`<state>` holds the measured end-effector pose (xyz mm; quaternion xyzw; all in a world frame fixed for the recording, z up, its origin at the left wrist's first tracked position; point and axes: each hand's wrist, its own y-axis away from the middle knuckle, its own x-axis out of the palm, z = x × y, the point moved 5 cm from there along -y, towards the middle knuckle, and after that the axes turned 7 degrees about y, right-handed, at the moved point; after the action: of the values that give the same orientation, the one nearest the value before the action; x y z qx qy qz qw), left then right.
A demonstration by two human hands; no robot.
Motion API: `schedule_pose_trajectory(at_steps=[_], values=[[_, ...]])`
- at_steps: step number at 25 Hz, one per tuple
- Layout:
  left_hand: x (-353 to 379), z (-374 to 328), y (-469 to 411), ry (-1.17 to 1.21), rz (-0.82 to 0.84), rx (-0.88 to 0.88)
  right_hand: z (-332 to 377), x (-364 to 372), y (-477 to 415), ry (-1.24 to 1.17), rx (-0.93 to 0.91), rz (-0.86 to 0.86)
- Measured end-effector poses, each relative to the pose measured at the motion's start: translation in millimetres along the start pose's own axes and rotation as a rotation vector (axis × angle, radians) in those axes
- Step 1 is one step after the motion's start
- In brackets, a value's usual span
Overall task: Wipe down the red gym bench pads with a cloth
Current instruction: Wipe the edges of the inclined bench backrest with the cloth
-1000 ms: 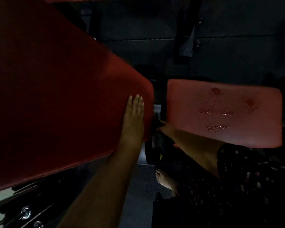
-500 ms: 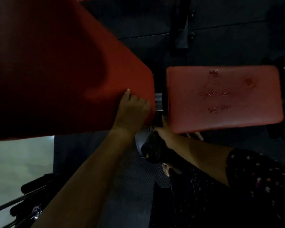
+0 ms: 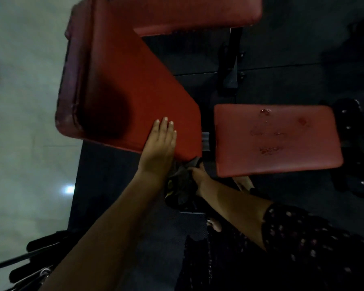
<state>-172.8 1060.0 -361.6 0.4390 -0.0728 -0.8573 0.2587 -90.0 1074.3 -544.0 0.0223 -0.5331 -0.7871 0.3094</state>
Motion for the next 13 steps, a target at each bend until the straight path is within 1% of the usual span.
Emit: schedule_pose_trajectory(at_steps=[1,2,4,6,7,8,10,11,13], values=[[2,0,0,0.019,0.012,0.0,4,-3,8,0.087,-0.044,-0.01],[6,-1,-3,0.031,0.02,0.005,10,-8,16,0.267,-0.138,-0.011],[9,2,-7,0.048,0.021,0.019,25,-17,38,0.722,-0.308,0.041],[4,2,-4,0.089,0.012,-0.007,35,-35,65,1.254,-0.407,0.13],[-1,2,-3,0.096,0.019,-0.026,45,-47,77,1.506,-0.428,0.114],[-4,3,-1,0.11,0.032,-0.047,55,-62,87,1.699,-0.44,0.052],[-11,2,1,0.215,0.042,-0.094,74,-83,110,1.915,-0.51,-0.089],[-16,2,3,0.33,0.014,-0.131,83,-90,121,1.955,-0.533,-0.141],[-25,3,6,0.665,-0.094,-0.228,103,-102,135,1.993,-0.507,-0.206]])
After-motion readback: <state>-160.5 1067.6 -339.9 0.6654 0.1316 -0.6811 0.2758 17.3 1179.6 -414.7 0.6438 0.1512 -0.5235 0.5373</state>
